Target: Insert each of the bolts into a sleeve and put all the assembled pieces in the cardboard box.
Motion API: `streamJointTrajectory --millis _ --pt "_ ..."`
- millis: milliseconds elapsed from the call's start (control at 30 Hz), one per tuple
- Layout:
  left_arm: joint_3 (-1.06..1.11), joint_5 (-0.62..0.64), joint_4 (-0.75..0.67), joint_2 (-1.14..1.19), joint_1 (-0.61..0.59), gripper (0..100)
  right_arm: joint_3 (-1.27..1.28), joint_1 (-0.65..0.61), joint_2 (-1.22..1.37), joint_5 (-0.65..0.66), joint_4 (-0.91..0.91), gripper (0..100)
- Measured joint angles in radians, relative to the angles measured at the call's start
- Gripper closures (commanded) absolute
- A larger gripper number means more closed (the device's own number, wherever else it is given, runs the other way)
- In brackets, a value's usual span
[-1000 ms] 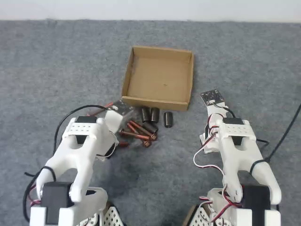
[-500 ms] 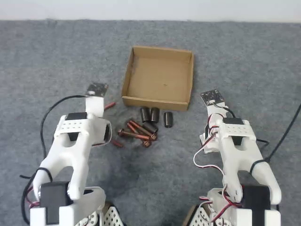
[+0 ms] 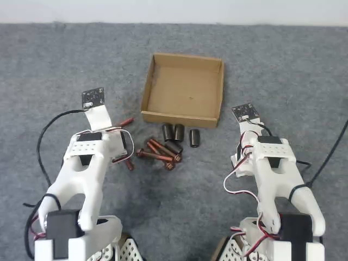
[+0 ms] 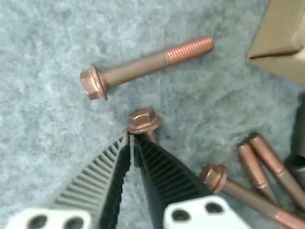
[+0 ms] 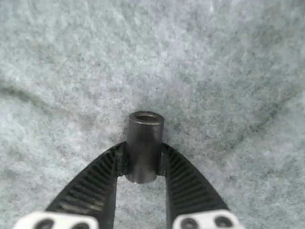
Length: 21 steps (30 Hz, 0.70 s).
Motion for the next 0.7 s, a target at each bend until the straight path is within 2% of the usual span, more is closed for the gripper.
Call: streamJointTrajectory --millis 167,333,400,567,700 --pt "0.0 0.009 -0.008 0.0 0.044 96 0.0 0.0 0.0 0.0 0.0 99.1" --pt "0.0 0.167 -0.005 -0.06 0.066 77 0.0 0.0 0.0 0.0 0.0 99.1" --pt "-0.002 0.229 0.029 -0.106 0.069 73 0.0 0.0 0.0 0.0 0.0 99.1" --pt "-0.009 0.288 0.158 -0.219 0.075 79 0.0 0.0 0.0 0.0 0.0 99.1" --pt "-0.009 0.293 0.163 -0.233 0.06 88 0.0 0.0 0.0 0.0 0.0 99.1"
